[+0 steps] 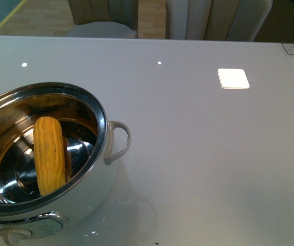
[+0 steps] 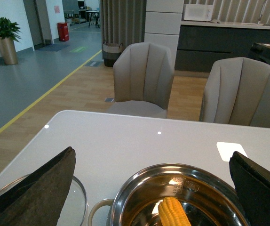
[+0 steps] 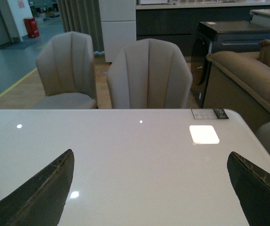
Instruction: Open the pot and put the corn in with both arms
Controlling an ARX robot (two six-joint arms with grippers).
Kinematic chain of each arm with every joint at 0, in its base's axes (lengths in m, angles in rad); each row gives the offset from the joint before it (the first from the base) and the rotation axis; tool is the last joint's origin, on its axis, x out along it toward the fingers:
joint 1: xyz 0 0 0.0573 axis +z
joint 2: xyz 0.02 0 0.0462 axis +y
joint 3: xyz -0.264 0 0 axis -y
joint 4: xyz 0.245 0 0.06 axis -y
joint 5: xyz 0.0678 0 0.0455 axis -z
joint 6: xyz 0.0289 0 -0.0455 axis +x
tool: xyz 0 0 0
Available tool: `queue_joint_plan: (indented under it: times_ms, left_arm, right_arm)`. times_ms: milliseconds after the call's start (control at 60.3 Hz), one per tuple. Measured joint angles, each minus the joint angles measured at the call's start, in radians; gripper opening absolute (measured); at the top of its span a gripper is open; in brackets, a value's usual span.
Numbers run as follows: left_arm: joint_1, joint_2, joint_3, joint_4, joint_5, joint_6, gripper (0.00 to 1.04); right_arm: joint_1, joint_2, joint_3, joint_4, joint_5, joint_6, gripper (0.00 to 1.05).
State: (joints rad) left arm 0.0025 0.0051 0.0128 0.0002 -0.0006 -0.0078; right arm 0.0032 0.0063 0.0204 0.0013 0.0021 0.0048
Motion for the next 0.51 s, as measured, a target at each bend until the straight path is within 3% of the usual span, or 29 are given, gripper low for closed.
queue_joint_plan:
  times_ms: [514]
  left_arm:
    - [0.000, 0.000, 0.000, 0.000, 0.000, 0.000, 0.98]
  right_arm:
    - [0.000, 0.000, 0.000, 0.000, 0.000, 0.000, 0.96]
